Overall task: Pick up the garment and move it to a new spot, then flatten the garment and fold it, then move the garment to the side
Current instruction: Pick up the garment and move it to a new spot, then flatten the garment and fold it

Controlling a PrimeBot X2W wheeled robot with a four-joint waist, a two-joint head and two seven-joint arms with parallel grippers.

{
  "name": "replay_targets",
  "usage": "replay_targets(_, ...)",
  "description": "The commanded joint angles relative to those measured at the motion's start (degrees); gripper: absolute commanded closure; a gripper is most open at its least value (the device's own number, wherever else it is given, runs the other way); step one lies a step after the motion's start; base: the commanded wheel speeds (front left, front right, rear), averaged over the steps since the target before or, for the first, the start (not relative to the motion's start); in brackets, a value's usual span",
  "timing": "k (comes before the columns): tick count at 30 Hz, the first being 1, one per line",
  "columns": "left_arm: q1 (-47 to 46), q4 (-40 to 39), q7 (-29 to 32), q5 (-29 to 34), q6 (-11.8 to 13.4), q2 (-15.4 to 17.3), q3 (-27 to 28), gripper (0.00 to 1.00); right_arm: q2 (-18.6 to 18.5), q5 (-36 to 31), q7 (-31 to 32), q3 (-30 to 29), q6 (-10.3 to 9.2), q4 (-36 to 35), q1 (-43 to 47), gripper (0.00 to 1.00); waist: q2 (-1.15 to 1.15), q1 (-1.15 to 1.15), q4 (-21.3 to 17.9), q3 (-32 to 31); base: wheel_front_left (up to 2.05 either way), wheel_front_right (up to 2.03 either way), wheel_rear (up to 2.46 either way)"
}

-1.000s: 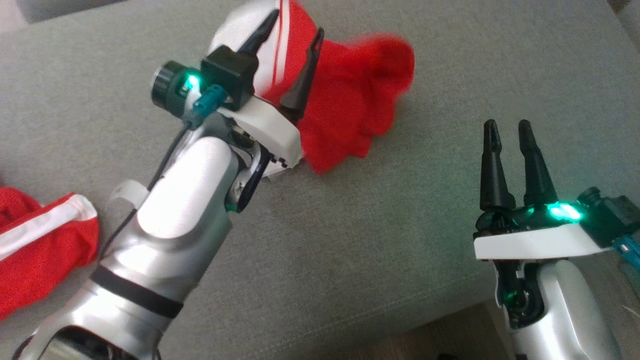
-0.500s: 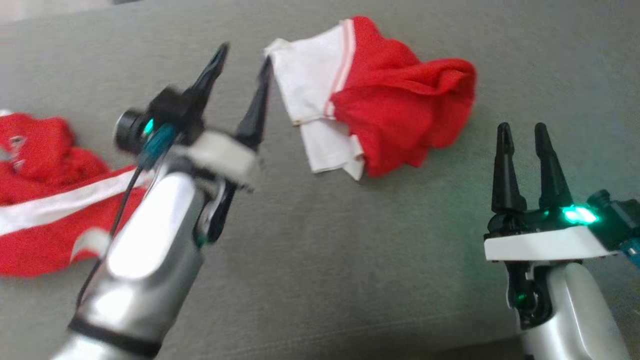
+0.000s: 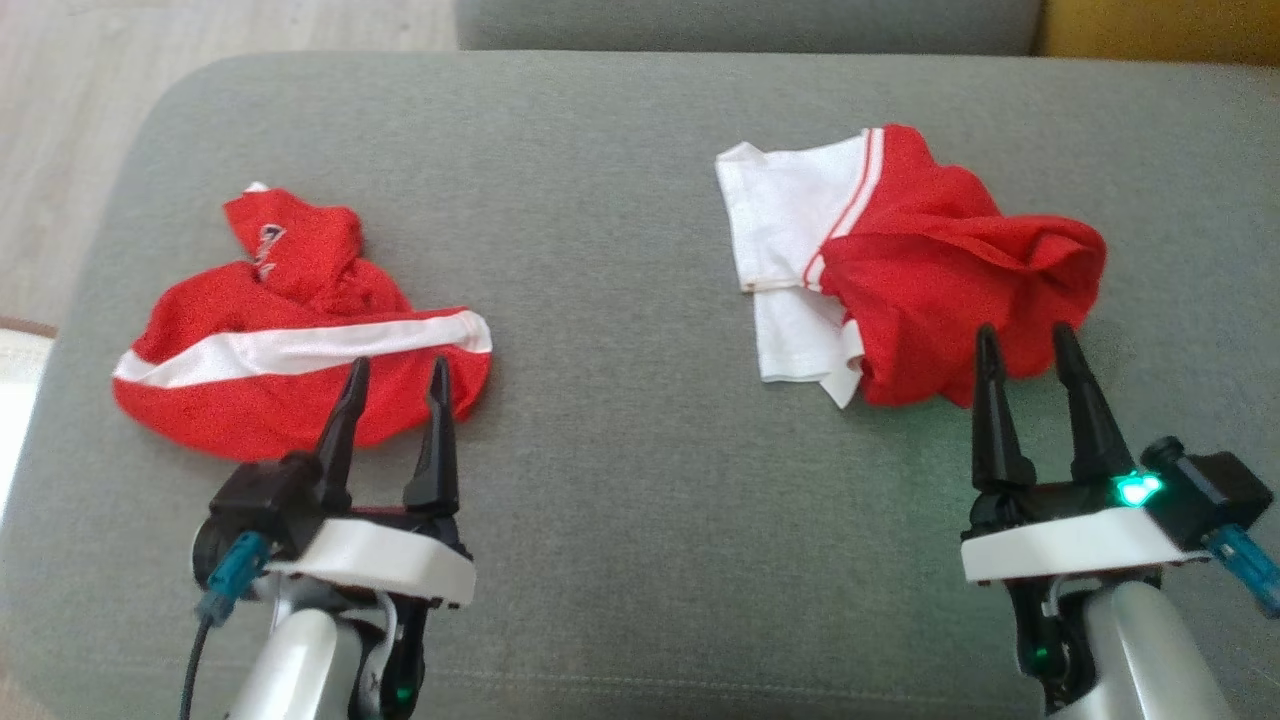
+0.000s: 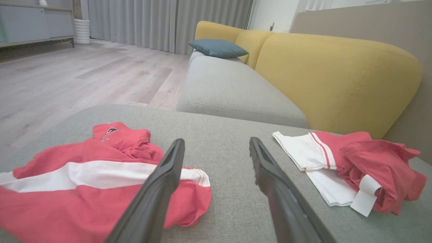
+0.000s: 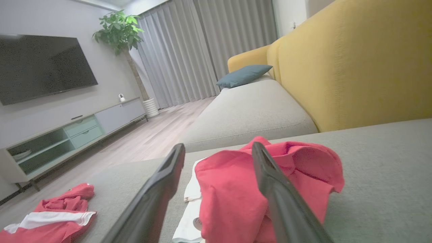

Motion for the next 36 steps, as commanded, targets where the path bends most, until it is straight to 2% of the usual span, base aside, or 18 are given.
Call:
replay_targets(1, -2.7, -2.6, -0.3, 1.1, -0.6, -0.4, 3.0, 0.00, -0.3, -1.2, -0.6, 1.2, -0.04, -1.3, -0.5, 0.00, 0.00, 0.00, 1.5, -0.8, 0.00, 0.00, 0.00)
replay_targets(7, -3.4, -1.6, -0.3, 4.6, -3.6, -2.6, 3.9, 0.00, -0.3, -6.1, -0.5, 1.1, -0.04, 1.0, -2.5, 0.00, 0.00, 0.00, 3.8, 0.2, 0.00, 0.00, 0.00)
replay_targets(14, -3.2, 0.1, -0.3, 5.6, -5.6, -3.9, 4.5, 0.00, -0.3, -12.8, 4.1, -1.1, -0.04, 7.6, -9.0, 0.00, 0.00, 0.00, 6.6, 2.4, 0.00, 0.00, 0.00)
replay_targets(22, -4.6, 2.2, -0.3, 5.0, -7.5, -4.2, 3.2, 0.00, -0.3, -20.4, 7.3, -7.0, -0.04, 17.5, -16.3, 0.00, 0.00, 0.00, 10.0, 5.1, 0.00, 0.00, 0.00)
replay_targets(27, -5.4, 2.1, -0.3, 3.3, -7.0, -4.3, 1.4, 0.00, -0.3, -25.1, 8.7, -11.0, -0.04, 22.7, -18.5, 0.00, 0.00, 0.00, 12.2, 5.9, 0.00, 0.00, 0.00)
replay_targets(28, -5.4, 2.0, -0.3, 3.1, -6.8, -4.3, 1.1, 0.00, -0.3, -25.5, 8.7, -11.6, -0.04, 23.5, -18.9, 0.26, 0.00, 0.00, 12.6, 6.0, 0.00, 0.00, 0.00)
replay_targets(29, -5.3, 2.0, -0.3, 2.9, -6.6, -4.3, 0.9, 0.00, -0.3, -25.8, 8.4, -12.0, -0.04, 24.1, -19.3, 1.00, 0.00, 0.00, 12.9, 6.0, 0.00, 0.00, 0.00)
replay_targets(36, -4.7, 2.2, -0.3, 2.7, -6.0, -4.3, 1.0, 0.00, -0.3, -24.5, 5.0, -12.4, -0.04, 26.5, -21.2, 1.00, 0.00, 0.00, 13.4, 5.3, 0.00, 0.00, 0.00)
